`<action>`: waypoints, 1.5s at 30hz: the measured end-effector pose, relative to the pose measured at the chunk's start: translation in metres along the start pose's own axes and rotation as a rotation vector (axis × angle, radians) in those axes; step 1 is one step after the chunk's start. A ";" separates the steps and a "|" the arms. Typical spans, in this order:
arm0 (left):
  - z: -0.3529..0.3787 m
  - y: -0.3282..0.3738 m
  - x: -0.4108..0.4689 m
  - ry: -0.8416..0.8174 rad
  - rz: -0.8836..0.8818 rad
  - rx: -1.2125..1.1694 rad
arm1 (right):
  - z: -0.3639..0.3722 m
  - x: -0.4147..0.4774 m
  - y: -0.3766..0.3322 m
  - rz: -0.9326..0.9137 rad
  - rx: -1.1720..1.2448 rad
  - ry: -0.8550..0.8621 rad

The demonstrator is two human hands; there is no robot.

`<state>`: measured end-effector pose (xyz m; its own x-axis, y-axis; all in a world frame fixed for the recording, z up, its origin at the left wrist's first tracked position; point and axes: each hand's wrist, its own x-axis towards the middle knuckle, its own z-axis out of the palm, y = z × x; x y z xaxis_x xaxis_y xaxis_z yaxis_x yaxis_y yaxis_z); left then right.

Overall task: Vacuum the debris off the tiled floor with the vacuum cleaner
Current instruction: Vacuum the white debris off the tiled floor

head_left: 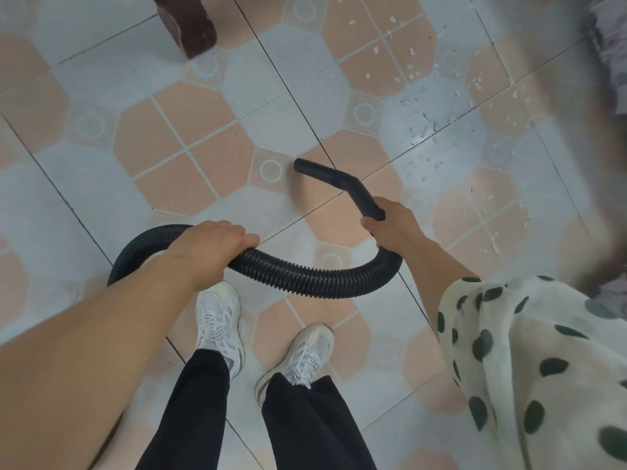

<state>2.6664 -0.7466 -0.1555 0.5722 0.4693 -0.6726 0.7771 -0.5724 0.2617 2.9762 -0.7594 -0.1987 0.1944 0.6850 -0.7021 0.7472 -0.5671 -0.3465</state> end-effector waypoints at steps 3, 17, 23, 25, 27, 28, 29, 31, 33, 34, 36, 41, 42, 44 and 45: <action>-0.001 0.008 0.000 -0.010 0.020 0.013 | 0.001 -0.017 0.015 0.065 0.025 0.011; -0.027 0.032 0.024 -0.004 0.051 0.143 | 0.007 -0.048 0.066 0.303 0.299 0.240; -0.038 0.059 0.067 0.028 0.110 0.167 | 0.000 -0.056 0.108 0.491 0.424 0.325; -0.039 0.059 0.078 0.033 0.093 0.145 | 0.004 -0.053 0.113 0.503 0.467 0.342; -0.040 0.056 0.087 0.051 0.076 0.101 | 0.007 -0.045 0.113 0.511 0.506 0.367; -0.039 0.054 0.090 0.063 0.087 0.075 | 0.007 -0.041 0.112 0.521 0.524 0.381; -0.038 0.051 0.091 0.070 0.105 0.052 | 0.007 -0.037 0.110 0.526 0.535 0.392; -0.034 0.045 0.094 0.055 0.150 -0.002 | 0.007 -0.027 0.108 0.543 0.551 0.416; -0.033 0.045 0.096 -0.004 0.183 -0.087 | 0.008 -0.018 0.103 0.563 0.570 0.437; -0.033 0.050 0.097 -0.034 0.210 -0.127 | 0.008 -0.014 0.101 0.574 0.574 0.446; -0.034 0.064 0.098 -0.070 0.274 -0.157 | 0.010 -0.010 0.096 0.598 0.579 0.455; -0.029 0.093 0.096 -0.100 0.296 -0.104 | 0.008 -0.016 0.089 0.653 0.598 0.428; -0.029 0.101 0.097 -0.097 0.309 -0.099 | 0.005 -0.018 0.088 0.679 0.608 0.412; -0.030 0.112 0.099 -0.101 0.364 -0.054 | 0.009 -0.020 0.083 0.726 0.642 0.369; -0.030 0.118 0.100 -0.100 0.383 -0.036 | 0.011 -0.022 0.081 0.740 0.660 0.356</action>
<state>2.8228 -0.7465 -0.1708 0.7955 0.1571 -0.5852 0.5220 -0.6682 0.5302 3.0255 -0.8255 -0.2185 0.7161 0.1008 -0.6906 -0.1070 -0.9619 -0.2514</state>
